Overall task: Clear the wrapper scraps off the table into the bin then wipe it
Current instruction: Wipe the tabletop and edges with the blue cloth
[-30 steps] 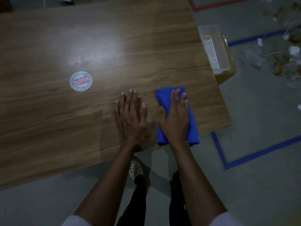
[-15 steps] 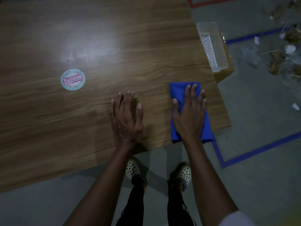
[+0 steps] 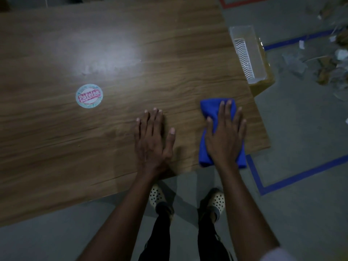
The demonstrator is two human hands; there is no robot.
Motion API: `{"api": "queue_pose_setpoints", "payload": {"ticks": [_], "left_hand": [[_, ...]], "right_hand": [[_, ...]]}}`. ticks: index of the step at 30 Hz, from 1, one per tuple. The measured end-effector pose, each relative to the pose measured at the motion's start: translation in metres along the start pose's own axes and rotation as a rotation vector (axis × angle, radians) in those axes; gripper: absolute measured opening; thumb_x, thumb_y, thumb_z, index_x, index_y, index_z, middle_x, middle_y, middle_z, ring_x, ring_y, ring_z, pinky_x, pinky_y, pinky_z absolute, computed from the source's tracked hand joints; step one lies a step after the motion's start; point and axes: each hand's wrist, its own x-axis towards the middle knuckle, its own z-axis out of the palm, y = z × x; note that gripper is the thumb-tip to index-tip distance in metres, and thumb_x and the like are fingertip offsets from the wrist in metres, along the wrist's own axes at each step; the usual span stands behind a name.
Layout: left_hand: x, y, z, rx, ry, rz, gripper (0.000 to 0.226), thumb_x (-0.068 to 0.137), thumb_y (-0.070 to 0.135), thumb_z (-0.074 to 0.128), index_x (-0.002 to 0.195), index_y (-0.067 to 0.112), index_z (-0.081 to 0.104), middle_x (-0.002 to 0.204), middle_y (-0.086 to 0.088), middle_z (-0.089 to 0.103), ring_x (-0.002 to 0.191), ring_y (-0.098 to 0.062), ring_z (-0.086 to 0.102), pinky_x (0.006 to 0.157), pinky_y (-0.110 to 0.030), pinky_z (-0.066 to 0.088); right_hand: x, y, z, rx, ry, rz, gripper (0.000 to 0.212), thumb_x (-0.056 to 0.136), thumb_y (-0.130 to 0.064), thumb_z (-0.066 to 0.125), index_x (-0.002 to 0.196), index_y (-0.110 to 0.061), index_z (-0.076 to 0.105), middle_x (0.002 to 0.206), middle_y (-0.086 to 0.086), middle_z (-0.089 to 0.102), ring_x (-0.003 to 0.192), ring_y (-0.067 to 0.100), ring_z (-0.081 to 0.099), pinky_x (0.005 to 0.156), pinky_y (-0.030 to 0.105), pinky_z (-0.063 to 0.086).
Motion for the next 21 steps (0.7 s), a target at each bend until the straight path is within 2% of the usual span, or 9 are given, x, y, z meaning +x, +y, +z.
{"api": "queue_pose_setpoints", "payload": {"ticks": [4, 7, 10, 12, 16, 19, 21], "left_hand": [[0.004, 0.0, 0.003, 0.035, -0.018, -0.029, 0.068, 0.103, 0.052, 0.032, 0.157, 0.011, 0.037, 0.166, -0.005, 0.032, 0.156, -0.021, 0.02, 0.127, -0.045, 0.011], [0.006, -0.001, 0.001, -0.026, 0.009, -0.091, 0.071, 0.103, 0.049, 0.032, 0.159, 0.005, 0.03, 0.167, -0.009, 0.028, 0.157, -0.023, 0.018, 0.128, -0.04, 0.009], [0.005, 0.001, -0.003, -0.067, 0.022, -0.126, 0.072, 0.104, 0.051, 0.031, 0.158, 0.002, 0.03, 0.167, -0.011, 0.028, 0.157, -0.024, 0.019, 0.128, -0.041, 0.009], [0.005, 0.003, -0.002, -0.05, 0.006, -0.105, 0.071, 0.104, 0.05, 0.032, 0.156, 0.001, 0.034, 0.166, -0.012, 0.03, 0.156, -0.026, 0.02, 0.128, -0.044, 0.011], [0.007, 0.009, 0.006, 0.015, -0.005, -0.069, 0.07, 0.103, 0.049, 0.036, 0.154, 0.002, 0.039, 0.166, -0.014, 0.029, 0.156, -0.03, 0.02, 0.128, -0.044, 0.009], [0.006, 0.009, 0.008, 0.015, -0.022, -0.065, 0.071, 0.102, 0.052, 0.036, 0.156, 0.006, 0.037, 0.167, -0.012, 0.025, 0.157, -0.028, 0.015, 0.128, -0.048, 0.011], [0.004, 0.006, 0.006, 0.02, -0.022, -0.076, 0.071, 0.102, 0.052, 0.035, 0.157, 0.008, 0.037, 0.168, -0.01, 0.024, 0.158, -0.025, 0.013, 0.128, -0.047, 0.011]], "right_hand": [[0.057, -0.067, 0.015, 0.026, -0.009, -0.186, 0.067, 0.106, -0.049, 0.026, 0.164, -0.019, 0.011, 0.172, -0.001, 0.006, 0.158, 0.029, 0.002, 0.127, 0.049, 0.006], [0.023, -0.093, 0.025, -0.024, -0.044, -0.403, 0.065, 0.106, -0.045, 0.03, 0.164, -0.019, 0.014, 0.171, -0.001, 0.009, 0.158, 0.028, 0.006, 0.127, 0.048, 0.011], [-0.03, -0.066, 0.014, -0.012, -0.128, -0.539, 0.063, 0.106, -0.035, 0.033, 0.164, -0.022, 0.012, 0.172, -0.006, 0.005, 0.158, 0.023, -0.001, 0.126, 0.047, 0.013], [-0.047, -0.037, 0.004, 0.014, -0.151, -0.488, 0.067, 0.101, -0.037, 0.035, 0.164, -0.024, 0.013, 0.171, -0.008, 0.005, 0.158, 0.022, 0.0, 0.125, 0.05, 0.015], [-0.02, -0.009, -0.001, -0.022, -0.075, -0.229, 0.067, 0.105, -0.05, 0.027, 0.164, -0.024, 0.008, 0.171, -0.006, 0.006, 0.158, 0.023, 0.001, 0.126, 0.05, 0.013], [0.029, -0.029, 0.005, -0.014, -0.01, -0.102, 0.067, 0.107, -0.05, 0.024, 0.164, -0.02, 0.008, 0.172, -0.004, 0.006, 0.158, 0.028, 0.003, 0.126, 0.053, 0.011], [0.06, -0.057, 0.012, 0.007, 0.015, -0.095, 0.066, 0.107, -0.05, 0.025, 0.164, -0.02, 0.009, 0.172, -0.005, 0.006, 0.158, 0.028, 0.003, 0.126, 0.053, 0.008]]}}
